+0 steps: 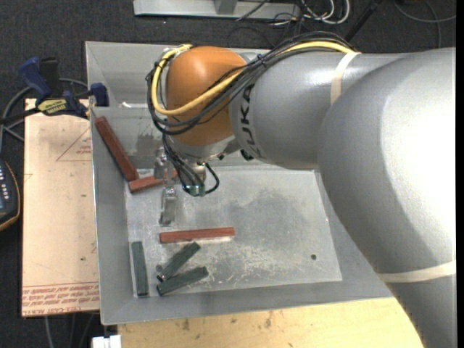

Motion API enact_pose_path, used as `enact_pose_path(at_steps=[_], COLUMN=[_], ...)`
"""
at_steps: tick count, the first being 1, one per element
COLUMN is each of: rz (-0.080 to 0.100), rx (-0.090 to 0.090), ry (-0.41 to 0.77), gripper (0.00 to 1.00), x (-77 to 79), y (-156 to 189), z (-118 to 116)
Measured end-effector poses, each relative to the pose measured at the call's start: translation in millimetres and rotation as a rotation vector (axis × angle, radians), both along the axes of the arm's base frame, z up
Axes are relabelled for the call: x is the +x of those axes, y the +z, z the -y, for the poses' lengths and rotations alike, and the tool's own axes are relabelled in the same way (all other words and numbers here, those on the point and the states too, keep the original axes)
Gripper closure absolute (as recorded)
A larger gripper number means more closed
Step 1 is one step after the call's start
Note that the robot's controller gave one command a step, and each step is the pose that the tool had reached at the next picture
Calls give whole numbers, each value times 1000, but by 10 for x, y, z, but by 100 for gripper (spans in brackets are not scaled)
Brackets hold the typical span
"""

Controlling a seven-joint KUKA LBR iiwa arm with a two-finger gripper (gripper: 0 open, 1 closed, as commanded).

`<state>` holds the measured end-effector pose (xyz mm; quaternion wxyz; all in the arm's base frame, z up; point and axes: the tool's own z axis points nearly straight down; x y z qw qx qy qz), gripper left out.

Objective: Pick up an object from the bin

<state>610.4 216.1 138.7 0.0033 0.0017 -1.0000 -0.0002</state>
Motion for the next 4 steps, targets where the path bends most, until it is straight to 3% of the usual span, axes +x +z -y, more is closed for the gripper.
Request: enact_pose_path(at_steps=[1, 2, 3, 4], rz=[9, 12, 12, 18], rx=[2, 3, -7, 4], ry=[161, 161, 227, 302], gripper=[0, 100, 100, 100], x=[334, 345, 260, 62], y=[-693, -666, -664, 451], z=[146, 139, -240, -216])
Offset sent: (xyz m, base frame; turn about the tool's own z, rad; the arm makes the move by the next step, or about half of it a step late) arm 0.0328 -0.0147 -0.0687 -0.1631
